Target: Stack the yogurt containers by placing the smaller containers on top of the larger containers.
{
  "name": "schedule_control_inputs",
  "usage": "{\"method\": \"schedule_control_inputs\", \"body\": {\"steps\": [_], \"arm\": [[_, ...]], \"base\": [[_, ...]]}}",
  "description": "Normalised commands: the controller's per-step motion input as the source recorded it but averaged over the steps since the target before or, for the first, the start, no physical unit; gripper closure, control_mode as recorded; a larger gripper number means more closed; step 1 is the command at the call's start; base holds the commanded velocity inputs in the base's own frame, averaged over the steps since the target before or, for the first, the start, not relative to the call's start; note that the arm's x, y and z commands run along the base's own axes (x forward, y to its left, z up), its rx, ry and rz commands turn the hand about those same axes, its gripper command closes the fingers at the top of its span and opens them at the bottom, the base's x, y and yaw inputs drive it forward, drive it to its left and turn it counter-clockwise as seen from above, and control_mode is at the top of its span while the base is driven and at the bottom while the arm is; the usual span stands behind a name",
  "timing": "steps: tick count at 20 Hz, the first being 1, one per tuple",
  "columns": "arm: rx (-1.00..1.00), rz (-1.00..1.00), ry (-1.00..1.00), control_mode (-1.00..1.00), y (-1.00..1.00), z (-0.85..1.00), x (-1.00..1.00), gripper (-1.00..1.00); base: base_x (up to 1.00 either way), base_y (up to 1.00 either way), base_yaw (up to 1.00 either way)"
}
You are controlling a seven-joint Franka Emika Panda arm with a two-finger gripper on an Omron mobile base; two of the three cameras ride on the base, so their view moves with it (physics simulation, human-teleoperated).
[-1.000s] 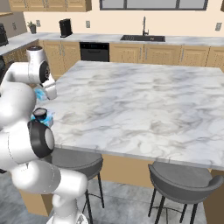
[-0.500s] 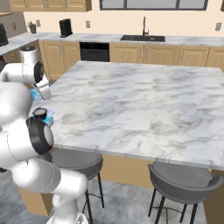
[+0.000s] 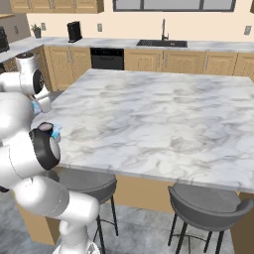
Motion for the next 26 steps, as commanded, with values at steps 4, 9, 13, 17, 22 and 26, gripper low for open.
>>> {"method": "schedule_control_inputs", "body": {"steps": [4, 9, 13, 17, 22, 26], "arm": [[0.00, 0.00, 0.00, -1.00, 0.08, 0.00, 0.02, 1.00], [0.01, 0.01, 0.00, -1.00, 0.00, -0.05, 0.08, 1.00], [0.00, 0.00, 0.00, -1.00, 0.00, -0.12, 0.14, 1.00], [0.00, 0.00, 0.00, -1.00, 0.03, -0.13, 0.19, 1.00], [0.00, 0.00, 0.00, -1.00, 0.13, -0.04, 0.10, 1.00], [0.00, 0.00, 0.00, -1.00, 0.12, -0.03, 0.04, 1.00]], "base": [[0.00, 0.00, 0.00], [0.00, 0.00, 0.00], [0.00, 0.00, 0.00], [0.00, 0.00, 0.00], [0.00, 0.00, 0.00], [0.00, 0.00, 0.00]]}}
